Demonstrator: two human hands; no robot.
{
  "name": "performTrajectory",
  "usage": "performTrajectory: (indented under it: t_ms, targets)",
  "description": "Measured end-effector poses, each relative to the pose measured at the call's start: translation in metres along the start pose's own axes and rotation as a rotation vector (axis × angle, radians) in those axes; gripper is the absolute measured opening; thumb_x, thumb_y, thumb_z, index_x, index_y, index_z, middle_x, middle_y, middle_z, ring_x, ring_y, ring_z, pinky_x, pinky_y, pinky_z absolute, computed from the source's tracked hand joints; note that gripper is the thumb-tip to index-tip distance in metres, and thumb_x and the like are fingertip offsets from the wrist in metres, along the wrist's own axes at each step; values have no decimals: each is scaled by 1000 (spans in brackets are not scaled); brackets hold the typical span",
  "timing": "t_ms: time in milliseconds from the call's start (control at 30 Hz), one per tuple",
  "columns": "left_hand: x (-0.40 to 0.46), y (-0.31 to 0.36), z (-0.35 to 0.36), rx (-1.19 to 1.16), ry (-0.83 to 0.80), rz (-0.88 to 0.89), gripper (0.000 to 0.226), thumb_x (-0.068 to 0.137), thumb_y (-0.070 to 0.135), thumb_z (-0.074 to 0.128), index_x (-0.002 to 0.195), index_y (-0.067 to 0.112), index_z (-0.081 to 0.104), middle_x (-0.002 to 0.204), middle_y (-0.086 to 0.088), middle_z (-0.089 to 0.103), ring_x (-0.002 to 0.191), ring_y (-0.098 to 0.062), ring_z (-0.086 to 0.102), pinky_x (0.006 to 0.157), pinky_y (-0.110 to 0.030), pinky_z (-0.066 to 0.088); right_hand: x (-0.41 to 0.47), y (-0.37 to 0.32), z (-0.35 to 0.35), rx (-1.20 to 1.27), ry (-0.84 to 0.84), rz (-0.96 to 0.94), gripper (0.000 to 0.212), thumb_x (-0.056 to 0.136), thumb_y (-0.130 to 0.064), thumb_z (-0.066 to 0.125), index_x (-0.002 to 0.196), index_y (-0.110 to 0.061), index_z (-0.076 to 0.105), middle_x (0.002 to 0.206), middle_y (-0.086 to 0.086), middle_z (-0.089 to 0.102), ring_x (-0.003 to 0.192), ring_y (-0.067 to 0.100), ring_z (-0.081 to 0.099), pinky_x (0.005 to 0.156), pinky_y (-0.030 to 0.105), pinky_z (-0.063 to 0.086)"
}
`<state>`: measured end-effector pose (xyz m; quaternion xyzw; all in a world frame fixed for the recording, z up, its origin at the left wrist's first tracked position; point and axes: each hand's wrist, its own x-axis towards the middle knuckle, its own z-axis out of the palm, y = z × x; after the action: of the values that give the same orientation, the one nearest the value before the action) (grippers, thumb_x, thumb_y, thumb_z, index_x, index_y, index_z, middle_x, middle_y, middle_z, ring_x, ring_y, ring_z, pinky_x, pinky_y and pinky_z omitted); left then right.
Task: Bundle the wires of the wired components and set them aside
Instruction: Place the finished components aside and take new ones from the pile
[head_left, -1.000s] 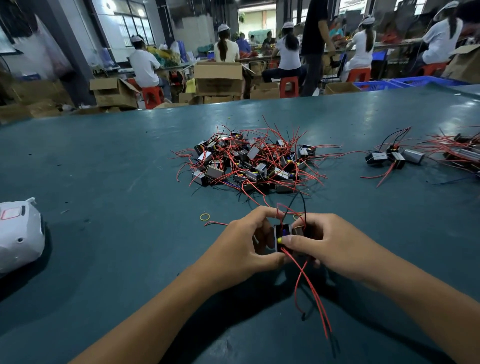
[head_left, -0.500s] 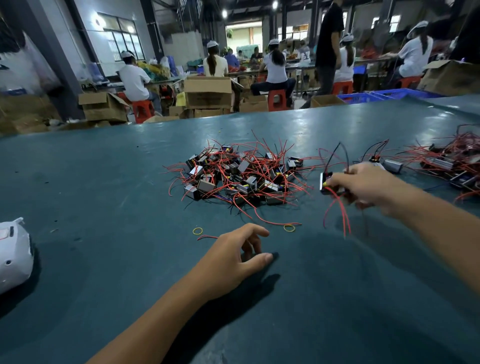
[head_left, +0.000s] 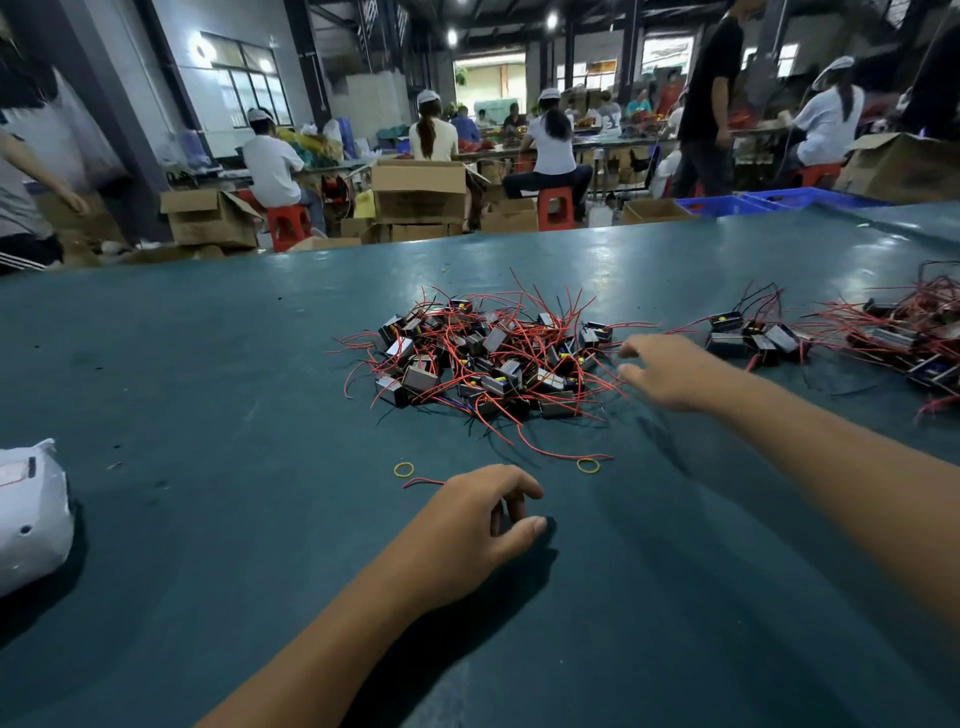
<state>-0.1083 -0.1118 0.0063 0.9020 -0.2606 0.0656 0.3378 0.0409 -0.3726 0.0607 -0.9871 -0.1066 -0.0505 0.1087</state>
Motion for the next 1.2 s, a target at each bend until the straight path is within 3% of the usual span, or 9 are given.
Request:
performTrajectory:
  t_ms: [167, 267, 400, 567, 700, 867, 967, 1100, 1200]
  targets:
    - [0, 1, -1, 81, -27, 16, 23, 95, 35, 66, 115, 23, 64, 89, 15, 57, 78, -1, 51, 70, -15, 43, 11, -33, 19, 100, 145, -78, 22, 98, -21, 47, 101, -9, 66, 99, 11, 69, 87, 26, 58, 76, 36, 48]
    - [0, 2, -1, 101, -22, 17, 24, 95, 36, 65, 115, 23, 65, 92, 13, 60, 81, -4, 54, 75, -21, 46, 17, -47, 21, 105, 288, -145, 19, 95, -15, 48, 99, -13, 66, 102, 10, 66, 94, 27, 58, 82, 40, 50]
    - [1, 2, -2, 118, -22, 34, 23, 95, 36, 64, 112, 21, 66, 95, 9, 62, 84, -7, 56, 79, -29, 48, 24, -71, 32, -65, 43, -324, 39, 100, -23, 49, 138, -31, 51, 142, 3, 47, 129, 28, 41, 106, 49, 37]
    - [1, 3, -3, 149, -45, 41, 25, 96, 38, 62, 113, 20, 64, 97, 7, 62, 87, -10, 56, 81, -32, 48, 35, -95, 44, -102, -115, -252, 46, 98, -49, 46, 143, -41, 39, 130, 0, 59, 127, 29, 45, 103, 53, 27]
    - [2, 3, -1, 145, -34, 53, 18, 95, 27, 62, 109, 17, 66, 94, 5, 63, 83, -11, 54, 79, -28, 45, 32, -102, 45, -139, 123, -305, 30, 98, -47, 48, 119, -32, 64, 114, -7, 68, 112, 21, 57, 97, 41, 28]
    - [2, 2, -1, 139, 19, 11, 14, 93, 23, 64, 105, 16, 68, 89, 4, 64, 80, -9, 54, 75, -27, 45, 12, -100, 17, 335, 245, -292, 23, 98, -22, 55, 102, -9, 74, 95, 5, 74, 84, 20, 65, 78, 28, 50]
    - [6, 2, -5, -52, 161, -146, 7, 93, 20, 67, 99, 16, 69, 82, 6, 68, 69, -3, 58, 67, -19, 46, -27, -90, 1, 460, 303, -414, 18, 95, -18, 61, 106, -10, 72, 97, 2, 72, 83, 12, 62, 73, 6, 41]
    - [12, 12, -7, -856, 223, -399, 17, 98, 15, 60, 113, 8, 61, 91, -6, 70, 69, -12, 62, 54, -26, 52, -88, -82, 15, 390, 267, -561, 30, 92, -18, 62, 120, -9, 64, 115, 5, 65, 105, 17, 60, 95, 22, 45]
    - [12, 17, -3, -955, 206, -415, 13, 98, 10, 57, 110, 5, 61, 90, -5, 72, 71, -14, 64, 55, -26, 54, -117, -83, 37, 360, 106, -573, 58, 92, -20, 64, 145, -10, 42, 147, 4, 44, 135, 13, 41, 114, 19, 27]
